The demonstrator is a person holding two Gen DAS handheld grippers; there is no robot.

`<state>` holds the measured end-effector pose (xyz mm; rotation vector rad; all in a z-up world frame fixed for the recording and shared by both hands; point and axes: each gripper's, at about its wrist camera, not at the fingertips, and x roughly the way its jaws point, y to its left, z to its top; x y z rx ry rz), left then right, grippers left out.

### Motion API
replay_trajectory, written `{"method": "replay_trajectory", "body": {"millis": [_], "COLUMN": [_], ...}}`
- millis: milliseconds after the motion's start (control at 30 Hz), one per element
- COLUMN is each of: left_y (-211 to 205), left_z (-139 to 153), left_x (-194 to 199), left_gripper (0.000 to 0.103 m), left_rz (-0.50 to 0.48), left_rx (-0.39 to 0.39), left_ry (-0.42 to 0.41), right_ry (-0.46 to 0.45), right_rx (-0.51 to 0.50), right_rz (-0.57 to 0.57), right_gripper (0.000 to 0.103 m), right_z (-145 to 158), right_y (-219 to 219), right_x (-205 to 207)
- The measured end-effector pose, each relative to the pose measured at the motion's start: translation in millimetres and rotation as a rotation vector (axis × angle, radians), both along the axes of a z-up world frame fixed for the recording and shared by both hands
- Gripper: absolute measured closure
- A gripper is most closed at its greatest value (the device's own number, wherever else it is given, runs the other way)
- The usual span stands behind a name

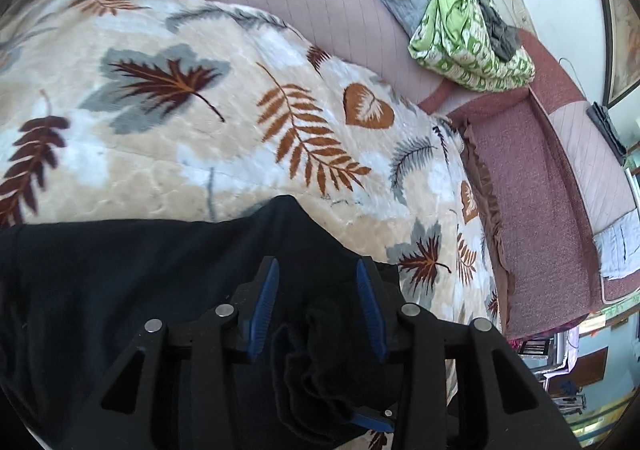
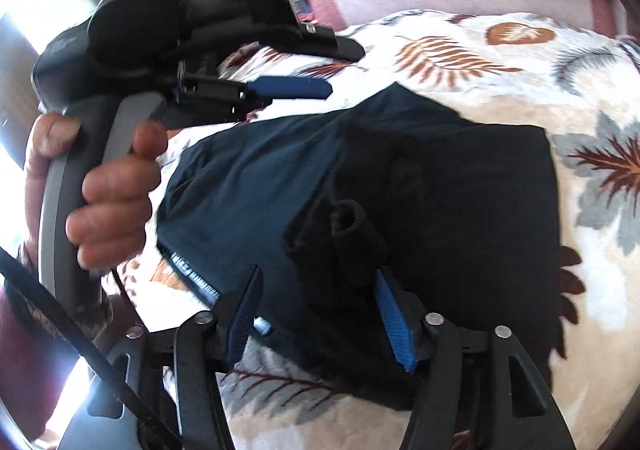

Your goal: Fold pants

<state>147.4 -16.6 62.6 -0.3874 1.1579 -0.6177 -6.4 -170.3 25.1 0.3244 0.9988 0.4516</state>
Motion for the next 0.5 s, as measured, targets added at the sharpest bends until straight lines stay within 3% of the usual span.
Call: {"method": "replay_trajectory", "body": {"millis": [167, 300, 433, 500], "left_y": [-4.1, -19.2, -29.2, -31.1], "left_z": [7.1, 8.0, -3.0, -14.4], "left_x": [-20.4, -43.0, -66.5, -75.6], "left_gripper": [0.063, 0.061, 0.061, 0.061], "left_rz": [-0.02, -0.075, -0.121, -0.127], "left_rx": [-0.013, 0.016, 0.053, 0.111], "left_ry": [-0.006, -0.034, -0.043, -0.038], "right_ry": [-0.011, 0.048, 0.069, 0.085], "right_rx": [0.037, 0.085, 0.043, 0.068], "right_rz": [0.08, 0.146, 0.075, -0.014], "right_gripper": [0.033, 0.033, 0.033, 0.033], "right_z": [6.8, 6.0, 3.3, 2.8], "right_y": [20.7, 12.4, -20.5, -48.3], "right_x": [-15.1, -38.3, -57.0, -64.9]}}
